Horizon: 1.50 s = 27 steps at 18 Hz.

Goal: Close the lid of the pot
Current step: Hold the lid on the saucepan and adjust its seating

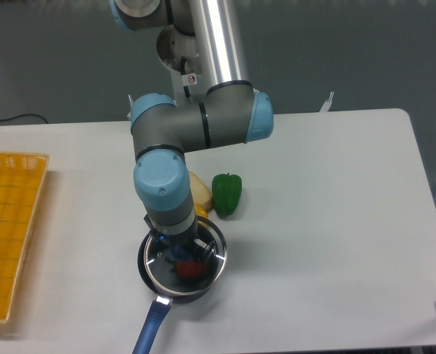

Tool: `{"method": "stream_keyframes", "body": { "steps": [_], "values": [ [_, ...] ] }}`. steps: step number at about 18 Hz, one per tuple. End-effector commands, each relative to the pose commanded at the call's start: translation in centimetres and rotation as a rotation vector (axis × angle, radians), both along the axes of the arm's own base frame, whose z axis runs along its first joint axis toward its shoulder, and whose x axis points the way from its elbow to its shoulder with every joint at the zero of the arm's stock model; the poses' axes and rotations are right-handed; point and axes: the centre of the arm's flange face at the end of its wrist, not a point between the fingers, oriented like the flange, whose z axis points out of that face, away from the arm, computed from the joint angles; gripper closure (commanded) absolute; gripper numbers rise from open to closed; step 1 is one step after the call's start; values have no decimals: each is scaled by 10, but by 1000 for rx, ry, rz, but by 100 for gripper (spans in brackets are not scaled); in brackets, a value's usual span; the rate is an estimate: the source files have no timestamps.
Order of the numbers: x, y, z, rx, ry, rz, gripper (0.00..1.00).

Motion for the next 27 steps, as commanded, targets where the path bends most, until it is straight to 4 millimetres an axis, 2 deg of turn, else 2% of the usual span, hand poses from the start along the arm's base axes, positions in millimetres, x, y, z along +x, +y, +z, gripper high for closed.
{"method": "stream_keyframes", "body": {
  "steps": [9, 27],
  "values": [
    [1, 5, -9, 0, 1, 28, 40],
    [6, 9, -15, -9, 0, 26, 40]
  ]
}}
